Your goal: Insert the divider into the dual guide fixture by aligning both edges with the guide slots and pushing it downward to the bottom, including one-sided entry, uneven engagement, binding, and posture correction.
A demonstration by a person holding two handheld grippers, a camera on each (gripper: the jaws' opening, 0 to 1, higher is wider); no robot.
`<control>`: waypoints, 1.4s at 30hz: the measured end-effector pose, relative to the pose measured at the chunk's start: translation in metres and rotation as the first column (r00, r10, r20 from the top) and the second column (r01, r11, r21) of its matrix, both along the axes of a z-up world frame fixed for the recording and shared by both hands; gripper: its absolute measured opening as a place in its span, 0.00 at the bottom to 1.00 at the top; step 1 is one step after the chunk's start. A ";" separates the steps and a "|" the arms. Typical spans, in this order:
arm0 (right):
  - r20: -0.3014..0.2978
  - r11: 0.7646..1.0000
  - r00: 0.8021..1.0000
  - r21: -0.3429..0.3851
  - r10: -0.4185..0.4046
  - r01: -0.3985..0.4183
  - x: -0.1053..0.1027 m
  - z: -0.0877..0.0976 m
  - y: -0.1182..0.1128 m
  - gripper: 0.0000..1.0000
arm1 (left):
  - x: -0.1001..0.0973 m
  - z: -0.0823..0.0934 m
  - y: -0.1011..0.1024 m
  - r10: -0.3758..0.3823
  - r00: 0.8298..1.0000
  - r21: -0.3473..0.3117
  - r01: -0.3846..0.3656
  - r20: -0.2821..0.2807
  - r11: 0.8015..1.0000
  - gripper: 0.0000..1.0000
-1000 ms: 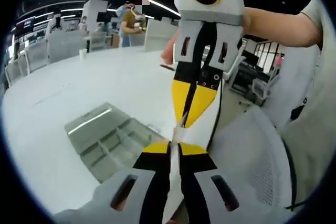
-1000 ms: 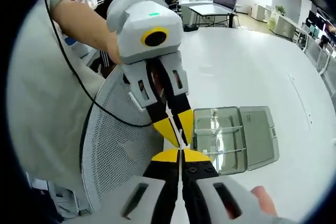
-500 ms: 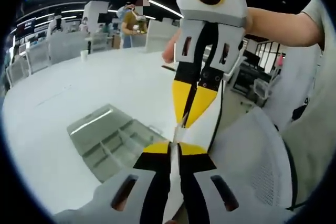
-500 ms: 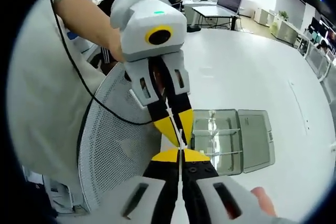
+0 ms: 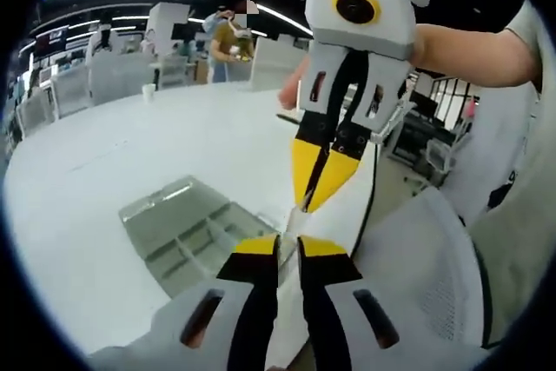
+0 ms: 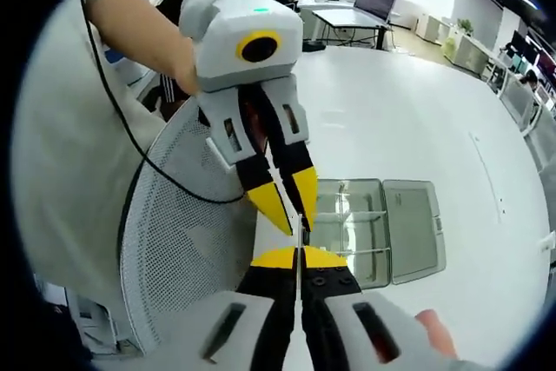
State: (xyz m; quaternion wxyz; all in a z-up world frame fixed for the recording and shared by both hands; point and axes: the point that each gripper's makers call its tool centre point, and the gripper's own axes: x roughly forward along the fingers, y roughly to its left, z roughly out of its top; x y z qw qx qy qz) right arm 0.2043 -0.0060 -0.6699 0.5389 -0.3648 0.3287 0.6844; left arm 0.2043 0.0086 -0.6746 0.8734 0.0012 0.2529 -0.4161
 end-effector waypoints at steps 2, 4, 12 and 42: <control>0.006 1.000 1.000 0.001 -0.010 0.010 0.004 0.000 -0.001 0.00 | 0.000 0.000 0.003 0.011 1.000 -0.007 -0.011 -0.002 1.000 0.10; 0.014 1.000 1.000 0.001 -0.019 0.019 0.009 -0.001 -0.001 0.00 | 0.000 0.000 0.003 0.018 1.000 -0.012 -0.018 -0.001 1.000 0.13; 0.071 0.999 0.997 -0.023 -0.040 0.042 0.029 -0.014 -0.007 0.00 | -0.004 -0.003 0.012 0.043 0.999 0.000 -0.043 -0.006 0.999 0.21; 0.105 0.995 0.992 -0.062 -0.068 0.075 0.049 -0.046 -0.012 0.00 | -0.009 0.002 0.020 0.098 0.995 0.011 -0.098 0.002 0.995 0.37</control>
